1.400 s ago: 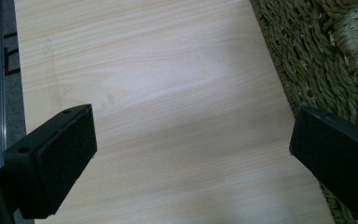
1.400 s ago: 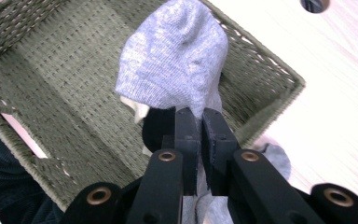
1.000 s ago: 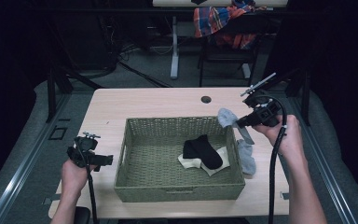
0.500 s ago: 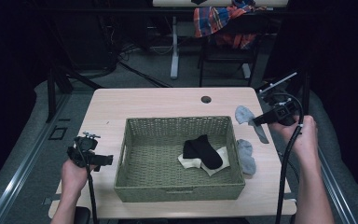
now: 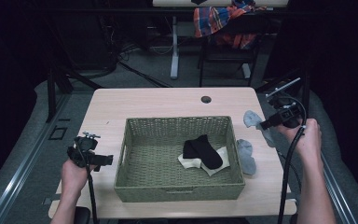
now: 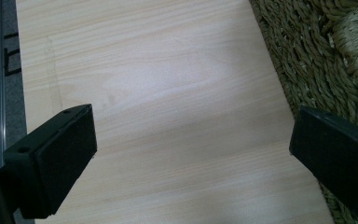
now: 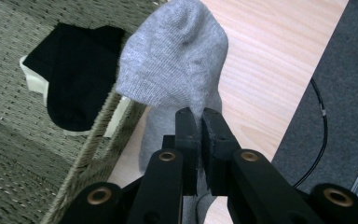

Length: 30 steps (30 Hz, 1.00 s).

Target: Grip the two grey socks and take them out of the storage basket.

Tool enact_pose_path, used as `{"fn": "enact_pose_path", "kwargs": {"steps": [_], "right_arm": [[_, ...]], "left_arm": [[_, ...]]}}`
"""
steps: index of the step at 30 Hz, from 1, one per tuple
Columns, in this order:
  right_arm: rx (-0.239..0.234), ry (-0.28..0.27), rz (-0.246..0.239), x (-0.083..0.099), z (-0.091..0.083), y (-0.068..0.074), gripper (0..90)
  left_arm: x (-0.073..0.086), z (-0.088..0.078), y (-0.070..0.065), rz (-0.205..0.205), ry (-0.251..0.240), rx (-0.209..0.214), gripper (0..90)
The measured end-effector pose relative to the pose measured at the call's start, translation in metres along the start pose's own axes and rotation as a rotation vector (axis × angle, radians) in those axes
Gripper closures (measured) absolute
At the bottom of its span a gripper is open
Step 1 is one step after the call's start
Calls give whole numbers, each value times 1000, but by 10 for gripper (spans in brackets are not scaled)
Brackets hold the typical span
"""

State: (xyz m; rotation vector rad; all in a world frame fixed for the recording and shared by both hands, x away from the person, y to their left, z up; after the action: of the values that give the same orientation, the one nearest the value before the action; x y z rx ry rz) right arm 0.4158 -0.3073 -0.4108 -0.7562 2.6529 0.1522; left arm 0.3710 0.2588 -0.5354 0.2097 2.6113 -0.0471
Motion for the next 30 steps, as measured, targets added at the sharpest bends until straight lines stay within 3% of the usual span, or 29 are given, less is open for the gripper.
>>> {"fn": "enact_pose_path", "kwargs": {"steps": [12, 19, 25, 28, 30], "right_arm": [[-12, 65, 50, 10, 31, -14, 861], [-25, 101, 41, 13, 45, -16, 860], [2, 115, 71, 18, 57, -21, 861], [3, 165, 73, 23, 71, -27, 860], [5, 163, 79, 24, 75, -27, 860]], "left_arm": [[0, 0, 0, -2, 1, 1, 8], [0, 1, 0, -3, 4, -1, 8], [0, 0, 0, -1, 1, -2, 8], [0, 0, 0, 0, 2, -1, 8], [0, 0, 0, -1, 2, -2, 8]]}}
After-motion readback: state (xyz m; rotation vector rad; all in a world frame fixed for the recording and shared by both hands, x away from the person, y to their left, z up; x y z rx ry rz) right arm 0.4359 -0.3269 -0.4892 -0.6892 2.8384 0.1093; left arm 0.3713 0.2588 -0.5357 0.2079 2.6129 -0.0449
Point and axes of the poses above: each handheld gripper's, and its own axes: z roughly forward along the jaws, x roughly out of its underside, y roughly to its left, the point moved 4 cm from there along z, roughly forward along the jaws, and after that the axes turned 7 degrees about -z, right-handed, at the moved point
